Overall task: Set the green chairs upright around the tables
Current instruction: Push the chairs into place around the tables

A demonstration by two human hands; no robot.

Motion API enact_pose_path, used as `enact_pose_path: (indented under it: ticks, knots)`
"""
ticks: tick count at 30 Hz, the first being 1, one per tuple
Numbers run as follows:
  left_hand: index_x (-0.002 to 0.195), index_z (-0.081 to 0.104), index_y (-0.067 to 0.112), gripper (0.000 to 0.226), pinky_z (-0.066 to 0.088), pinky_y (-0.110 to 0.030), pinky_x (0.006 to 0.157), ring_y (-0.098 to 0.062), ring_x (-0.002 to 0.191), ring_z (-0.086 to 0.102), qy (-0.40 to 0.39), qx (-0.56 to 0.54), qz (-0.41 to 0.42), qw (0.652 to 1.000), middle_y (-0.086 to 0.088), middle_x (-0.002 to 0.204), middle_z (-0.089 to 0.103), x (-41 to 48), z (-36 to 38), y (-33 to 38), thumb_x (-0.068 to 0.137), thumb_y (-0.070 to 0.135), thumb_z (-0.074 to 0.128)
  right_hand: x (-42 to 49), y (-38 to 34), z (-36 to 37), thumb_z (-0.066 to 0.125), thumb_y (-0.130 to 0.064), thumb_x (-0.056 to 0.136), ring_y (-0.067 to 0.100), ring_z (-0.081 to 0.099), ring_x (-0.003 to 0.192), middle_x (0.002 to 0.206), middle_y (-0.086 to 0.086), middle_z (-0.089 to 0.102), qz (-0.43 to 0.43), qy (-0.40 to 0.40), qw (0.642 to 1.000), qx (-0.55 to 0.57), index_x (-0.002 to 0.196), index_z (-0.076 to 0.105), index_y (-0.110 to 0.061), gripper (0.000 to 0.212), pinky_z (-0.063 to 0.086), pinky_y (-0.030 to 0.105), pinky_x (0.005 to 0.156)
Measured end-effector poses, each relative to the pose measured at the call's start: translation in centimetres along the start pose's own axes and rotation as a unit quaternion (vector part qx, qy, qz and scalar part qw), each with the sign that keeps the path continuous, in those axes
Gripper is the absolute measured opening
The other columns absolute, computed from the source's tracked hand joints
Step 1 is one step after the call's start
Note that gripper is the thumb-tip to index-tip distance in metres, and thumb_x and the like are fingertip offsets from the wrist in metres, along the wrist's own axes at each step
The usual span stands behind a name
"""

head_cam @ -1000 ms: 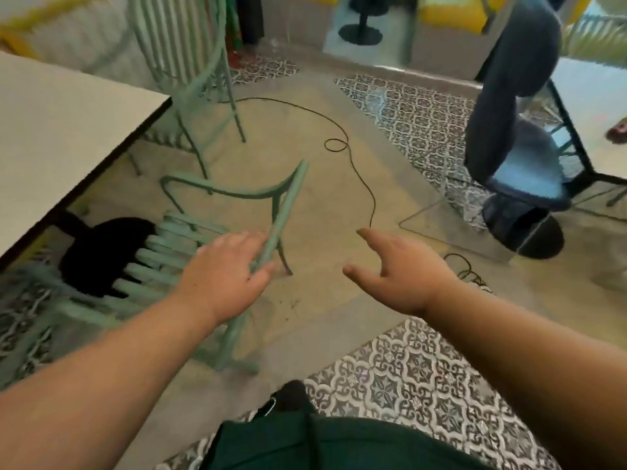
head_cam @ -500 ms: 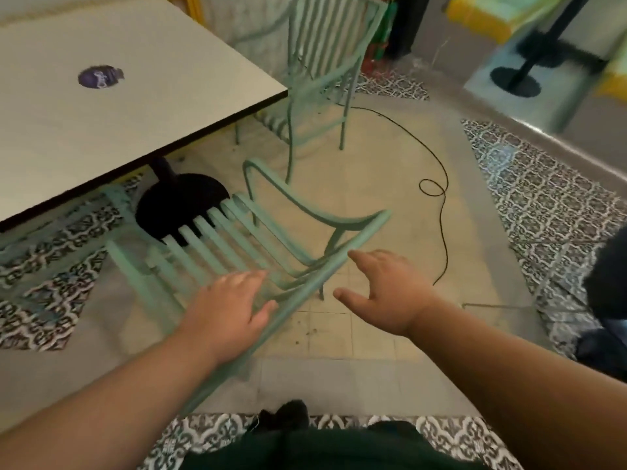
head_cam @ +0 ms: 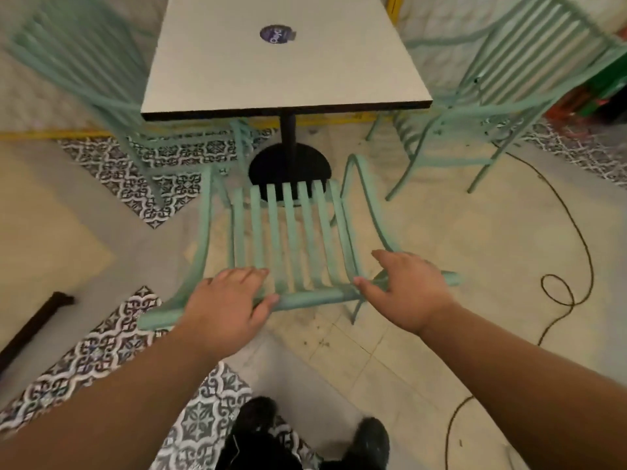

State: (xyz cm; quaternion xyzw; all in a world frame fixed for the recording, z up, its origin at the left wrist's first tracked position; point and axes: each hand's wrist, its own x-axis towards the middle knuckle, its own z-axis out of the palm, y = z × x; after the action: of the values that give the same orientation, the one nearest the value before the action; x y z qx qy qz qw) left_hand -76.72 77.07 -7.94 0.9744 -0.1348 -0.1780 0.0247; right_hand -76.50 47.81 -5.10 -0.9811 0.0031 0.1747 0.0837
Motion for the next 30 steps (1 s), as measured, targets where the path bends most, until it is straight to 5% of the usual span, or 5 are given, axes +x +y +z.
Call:
enact_pose_path:
  ticks: [12, 15, 18, 21, 30]
  knots:
    - [0.143, 0.049, 0.034, 0.078, 0.039, -0.046, 0.106, -0.018, 0.134, 0.047, 0.023, -0.008, -0.054, 0.998, 0.010, 0.143, 0.056, 0.4, 1.7, 1.1, 0.088, 0.070, 0.007, 2.6, 1.2, 2.2, 0.033, -0.076, 0.092, 0.025, 0.059, 0.117, 0.121, 0.000, 0.067, -0.062, 0.002, 0.997, -0.036, 0.139, 0.055, -0.027, 0.071, 0.045, 0.042, 0.101]
    - [0.102, 0.062, 0.034, 0.077, 0.044, -0.041, 0.089, -0.015, 0.097, 0.061, 0.021, 0.025, -0.059, 0.998, 0.012, 0.100, 0.067, 0.1, 2.1, 0.3, 0.085, 0.076, 0.001, 2.7, 1.1, 3.1, 0.019, -0.082, 0.089, 0.018, 0.064, 0.092, 0.097, -0.006, 0.068, -0.068, -0.019, 0.996, -0.062, 0.112, 0.066, -0.030, 0.074, 0.051, 0.037, 0.082]
    - [0.078, 0.052, 0.030, 0.074, 0.047, -0.031, 0.065, -0.007, 0.065, 0.055, 0.014, 0.048, -0.079, 0.996, 0.009, 0.071, 0.056, -0.4, 1.5, -1.1, 0.082, 0.087, 0.006, 2.5, 1.1, 3.0, 0.012, -0.092, 0.080, 0.011, 0.058, 0.064, 0.072, -0.007, 0.060, -0.078, -0.024, 0.992, -0.092, 0.079, 0.059, -0.028, 0.079, 0.049, 0.031, 0.058]
    - [0.080, 0.051, 0.030, 0.073, 0.041, -0.025, 0.054, -0.003, 0.064, 0.052, -0.020, 0.059, -0.083, 0.995, 0.009, 0.073, 0.055, -0.2, 0.9, -2.0, 0.074, 0.095, 0.016, 2.4, 0.9, 2.5, 0.012, -0.099, 0.067, 0.009, 0.057, 0.061, 0.069, -0.007, 0.058, -0.084, -0.030, 0.990, -0.110, 0.075, 0.054, -0.028, 0.083, 0.050, 0.030, 0.054]
    - [0.074, 0.047, 0.032, 0.084, 0.050, -0.029, 0.062, -0.003, 0.067, 0.051, -0.047, 0.060, -0.049, 0.996, 0.010, 0.077, 0.053, 1.4, 1.2, -2.3, 0.056, 0.103, 0.007, 3.6, 0.3, 2.6, 0.010, -0.106, 0.054, 0.008, 0.059, 0.061, 0.068, -0.009, 0.062, -0.070, -0.043, 0.987, -0.135, 0.076, 0.059, -0.029, 0.093, 0.051, 0.027, 0.053]
